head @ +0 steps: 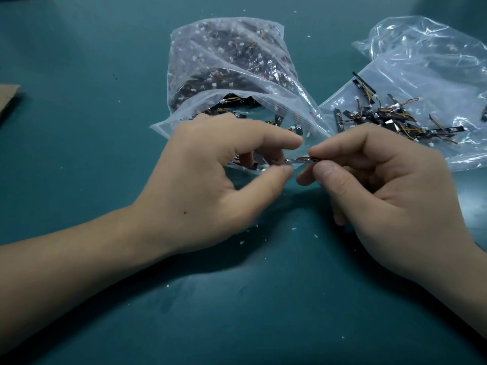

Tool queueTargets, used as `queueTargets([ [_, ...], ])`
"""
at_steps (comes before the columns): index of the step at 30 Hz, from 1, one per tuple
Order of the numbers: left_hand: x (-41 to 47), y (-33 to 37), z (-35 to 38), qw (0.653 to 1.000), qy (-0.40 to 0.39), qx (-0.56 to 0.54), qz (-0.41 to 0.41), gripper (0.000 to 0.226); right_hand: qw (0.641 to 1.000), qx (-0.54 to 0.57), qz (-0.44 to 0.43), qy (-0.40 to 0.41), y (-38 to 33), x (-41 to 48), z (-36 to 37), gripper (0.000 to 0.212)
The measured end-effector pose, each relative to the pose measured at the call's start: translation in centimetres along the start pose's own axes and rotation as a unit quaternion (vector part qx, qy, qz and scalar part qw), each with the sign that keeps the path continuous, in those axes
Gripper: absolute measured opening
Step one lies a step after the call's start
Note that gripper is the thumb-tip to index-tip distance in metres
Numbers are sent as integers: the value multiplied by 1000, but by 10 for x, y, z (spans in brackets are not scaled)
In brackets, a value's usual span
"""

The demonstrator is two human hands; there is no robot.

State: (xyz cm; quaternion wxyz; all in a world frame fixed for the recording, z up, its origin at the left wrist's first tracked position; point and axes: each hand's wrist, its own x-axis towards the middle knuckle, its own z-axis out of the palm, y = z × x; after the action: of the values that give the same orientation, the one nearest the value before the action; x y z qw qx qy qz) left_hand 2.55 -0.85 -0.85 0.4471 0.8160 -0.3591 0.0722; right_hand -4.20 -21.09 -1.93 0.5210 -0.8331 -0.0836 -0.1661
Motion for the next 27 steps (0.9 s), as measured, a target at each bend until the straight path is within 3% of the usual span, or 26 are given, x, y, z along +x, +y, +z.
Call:
queueTargets([
  [4,0,2,-2,998,-22,30,52,23,1000,-8,-12,17,-2,-1,1,17],
  [10,-2,-1,0,998,-11,55,42,17,999,-20,-22,34,-2,-1,0,18],
  [15,-1,-2,1,998,12,66,18,12,999,36,-12,11,-4,-1,-1,2],
  [20,-2,1,0,997,-3,77,27,14,997,45,52,-28,-3,2,-3,12],
  [27,-1,2,0,996,-3,82,21,15,997,-22,37,-62,-5,2,-2,14],
])
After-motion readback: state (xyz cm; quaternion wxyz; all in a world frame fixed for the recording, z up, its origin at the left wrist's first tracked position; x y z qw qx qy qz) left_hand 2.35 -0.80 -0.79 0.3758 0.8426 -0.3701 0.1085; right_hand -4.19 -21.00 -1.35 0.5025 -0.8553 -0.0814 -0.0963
